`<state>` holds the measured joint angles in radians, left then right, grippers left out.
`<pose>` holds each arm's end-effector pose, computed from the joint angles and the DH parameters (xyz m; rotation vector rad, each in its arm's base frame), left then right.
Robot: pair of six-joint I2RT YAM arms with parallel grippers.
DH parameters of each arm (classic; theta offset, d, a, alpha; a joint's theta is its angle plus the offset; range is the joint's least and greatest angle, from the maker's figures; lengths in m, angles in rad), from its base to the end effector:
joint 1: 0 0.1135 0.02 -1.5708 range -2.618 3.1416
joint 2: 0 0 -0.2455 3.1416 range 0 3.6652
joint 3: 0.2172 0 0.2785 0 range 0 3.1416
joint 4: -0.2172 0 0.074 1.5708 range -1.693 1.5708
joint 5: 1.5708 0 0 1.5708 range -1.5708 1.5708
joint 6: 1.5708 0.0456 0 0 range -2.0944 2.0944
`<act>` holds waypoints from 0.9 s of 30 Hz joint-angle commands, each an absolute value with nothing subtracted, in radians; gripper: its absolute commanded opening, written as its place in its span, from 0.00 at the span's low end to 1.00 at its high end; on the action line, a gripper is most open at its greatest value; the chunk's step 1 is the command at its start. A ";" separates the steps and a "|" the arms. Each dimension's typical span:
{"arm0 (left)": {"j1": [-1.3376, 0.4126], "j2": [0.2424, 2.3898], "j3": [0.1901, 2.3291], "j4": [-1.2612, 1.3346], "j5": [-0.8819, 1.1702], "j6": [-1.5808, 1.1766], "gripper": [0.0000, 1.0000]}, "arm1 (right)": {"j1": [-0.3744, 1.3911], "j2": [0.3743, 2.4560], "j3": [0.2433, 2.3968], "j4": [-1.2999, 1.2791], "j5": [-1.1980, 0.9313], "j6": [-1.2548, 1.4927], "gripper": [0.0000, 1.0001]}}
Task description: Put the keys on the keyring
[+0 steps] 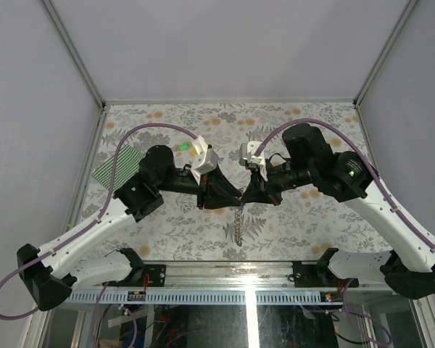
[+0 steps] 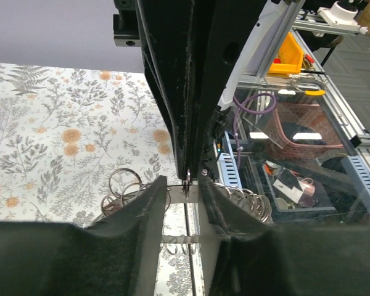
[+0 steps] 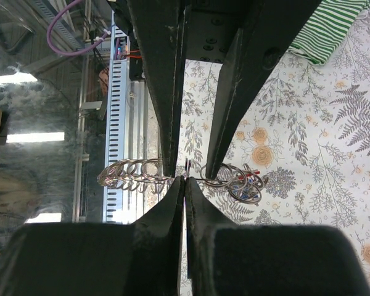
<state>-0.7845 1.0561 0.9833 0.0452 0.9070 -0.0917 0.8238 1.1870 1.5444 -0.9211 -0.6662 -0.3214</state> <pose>0.1705 -0.2210 0.3645 1.2603 1.2509 -1.3703 0.1524 0.2060 0.4338 -1.4905 1.5652 1.0023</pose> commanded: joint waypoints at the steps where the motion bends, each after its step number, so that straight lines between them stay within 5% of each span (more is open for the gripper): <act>1: -0.796 1.055 1.021 0.044 0.933 -0.086 0.22 | 0.829 1.170 1.559 -0.841 -0.692 -0.302 0.00; 6: -0.797 1.055 1.028 0.033 0.934 -0.079 0.00 | 0.830 1.165 1.556 -0.839 -0.690 -0.300 0.00; 10: -0.796 1.041 1.024 0.033 0.890 -0.081 0.00 | 0.830 1.143 1.543 -0.804 -0.669 -0.289 0.02; 14: -0.796 0.986 0.956 0.190 0.817 -0.160 0.00 | 0.829 1.047 1.444 -0.635 -0.613 -0.257 0.26; 17: -0.796 0.933 0.877 0.369 0.778 -0.248 0.00 | 0.830 0.927 1.327 -0.465 -0.562 -0.213 0.34; 27: -0.796 0.873 0.748 0.744 0.715 -0.420 0.00 | 0.829 0.726 0.940 0.172 -0.515 0.007 0.31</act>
<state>-0.7914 0.8894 0.7479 0.5220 0.7521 -0.3580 0.8246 0.7231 1.0157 -0.1455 -0.5121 -0.0940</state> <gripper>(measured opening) 0.011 0.316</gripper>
